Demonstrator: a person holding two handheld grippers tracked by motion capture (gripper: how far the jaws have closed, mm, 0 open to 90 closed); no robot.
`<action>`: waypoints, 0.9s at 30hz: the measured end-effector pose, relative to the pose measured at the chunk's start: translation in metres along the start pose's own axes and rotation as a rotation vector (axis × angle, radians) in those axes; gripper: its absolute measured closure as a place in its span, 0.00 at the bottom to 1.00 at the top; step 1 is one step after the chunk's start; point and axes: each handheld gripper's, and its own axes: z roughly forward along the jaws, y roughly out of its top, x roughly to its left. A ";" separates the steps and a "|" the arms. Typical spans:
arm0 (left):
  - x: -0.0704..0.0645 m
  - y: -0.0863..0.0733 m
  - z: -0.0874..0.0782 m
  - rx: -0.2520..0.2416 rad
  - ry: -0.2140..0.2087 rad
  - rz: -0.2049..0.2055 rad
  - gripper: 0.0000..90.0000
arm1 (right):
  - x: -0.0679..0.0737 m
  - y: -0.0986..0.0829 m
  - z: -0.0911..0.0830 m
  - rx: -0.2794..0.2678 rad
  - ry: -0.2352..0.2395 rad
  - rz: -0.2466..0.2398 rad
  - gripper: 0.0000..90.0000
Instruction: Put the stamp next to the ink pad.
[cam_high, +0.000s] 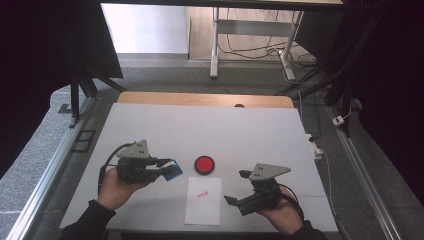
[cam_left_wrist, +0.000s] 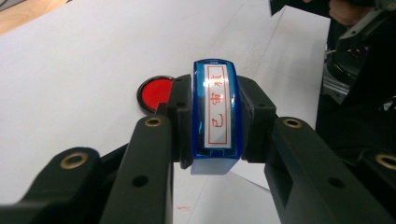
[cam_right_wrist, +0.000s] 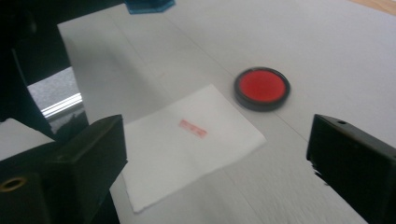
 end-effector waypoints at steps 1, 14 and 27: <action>0.001 -0.001 0.000 0.002 0.004 -0.003 0.77 | -0.001 -0.003 -0.003 0.003 -0.008 0.010 0.04; 0.008 -0.013 -0.003 0.033 0.049 -0.055 0.77 | -0.011 -0.029 -0.030 0.003 -0.114 0.098 0.00; 0.019 -0.025 -0.002 0.067 0.117 -0.109 0.77 | -0.015 -0.046 -0.048 0.022 -0.234 0.138 0.00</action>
